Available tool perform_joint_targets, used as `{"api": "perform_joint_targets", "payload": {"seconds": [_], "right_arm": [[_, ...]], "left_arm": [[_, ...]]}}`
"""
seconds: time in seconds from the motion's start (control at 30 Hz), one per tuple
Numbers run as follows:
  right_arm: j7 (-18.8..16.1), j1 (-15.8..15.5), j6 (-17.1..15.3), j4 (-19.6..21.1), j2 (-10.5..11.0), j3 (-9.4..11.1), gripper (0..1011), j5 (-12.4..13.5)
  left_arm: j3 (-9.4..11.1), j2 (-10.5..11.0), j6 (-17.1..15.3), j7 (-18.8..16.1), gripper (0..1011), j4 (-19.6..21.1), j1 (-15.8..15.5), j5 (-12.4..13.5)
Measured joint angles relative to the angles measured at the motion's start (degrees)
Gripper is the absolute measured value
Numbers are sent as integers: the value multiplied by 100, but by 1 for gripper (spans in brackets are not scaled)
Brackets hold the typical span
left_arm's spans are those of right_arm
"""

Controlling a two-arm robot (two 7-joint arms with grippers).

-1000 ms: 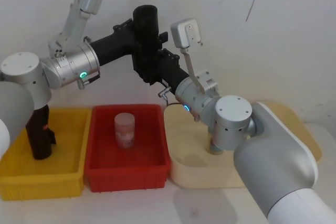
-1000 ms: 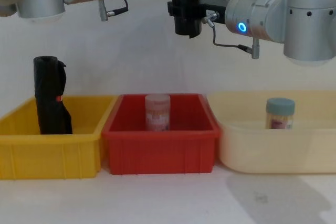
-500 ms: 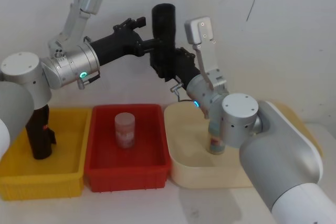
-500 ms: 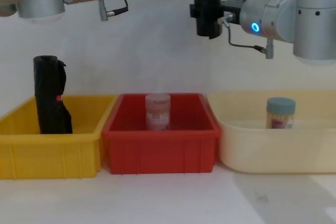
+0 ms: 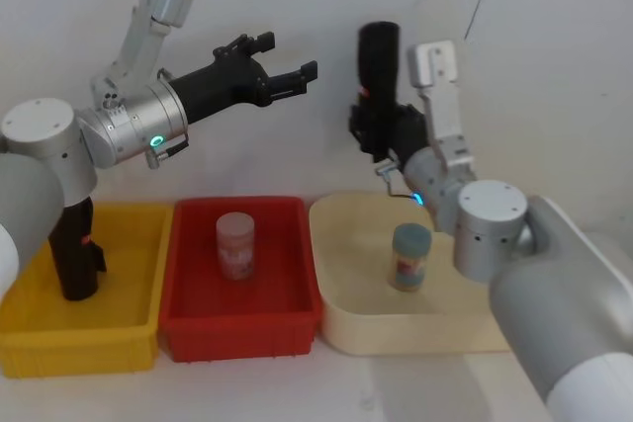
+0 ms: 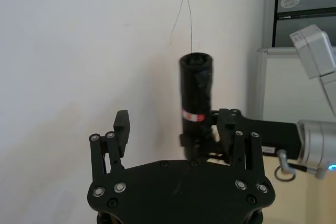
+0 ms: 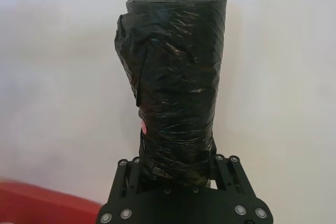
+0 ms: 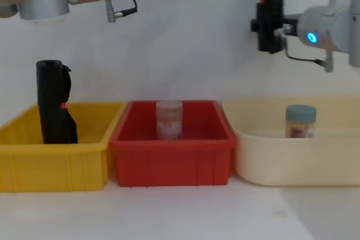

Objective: Pick up the garbage bag with the one hand and transfer it to the other hand.

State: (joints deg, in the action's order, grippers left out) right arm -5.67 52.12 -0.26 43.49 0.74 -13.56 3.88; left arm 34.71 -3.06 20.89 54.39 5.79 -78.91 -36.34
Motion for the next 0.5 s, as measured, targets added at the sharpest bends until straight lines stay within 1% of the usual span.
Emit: {"api": "perform_joint_targets", "payload": {"seconds": [0.07,0.13,0.17,0.2,0.27,0.3,0.33,0.4,0.43,0.5], "right_arm": [[35,-117,-84,174,57,42,580,1],[75,-353,-215,532,167,125,580,18],[86,-407,-254,610,188,143,580,26],[97,-602,-341,901,270,200,580,48],[99,-798,-404,1189,350,258,580,73],[99,-849,-433,1267,371,274,580,85],[98,-1038,-487,1536,449,330,580,109],[92,-1179,-537,1739,510,374,580,133],[66,-1330,-583,1927,566,410,580,154],[37,-1440,-621,2108,624,440,580,172]], "left_arm": [[0,0,0,0,1001,0,0,0],[0,0,0,0,1001,0,0,0],[0,-1,0,0,1001,0,0,0],[0,-1,0,0,1001,0,0,0],[0,0,0,0,1001,0,0,0],[0,0,0,-1,1001,0,0,0],[0,0,0,-1,1001,0,0,0],[0,0,0,0,1001,0,0,0],[0,-1,0,0,1001,0,0,0],[0,0,0,0,1001,0,0,0]]}}
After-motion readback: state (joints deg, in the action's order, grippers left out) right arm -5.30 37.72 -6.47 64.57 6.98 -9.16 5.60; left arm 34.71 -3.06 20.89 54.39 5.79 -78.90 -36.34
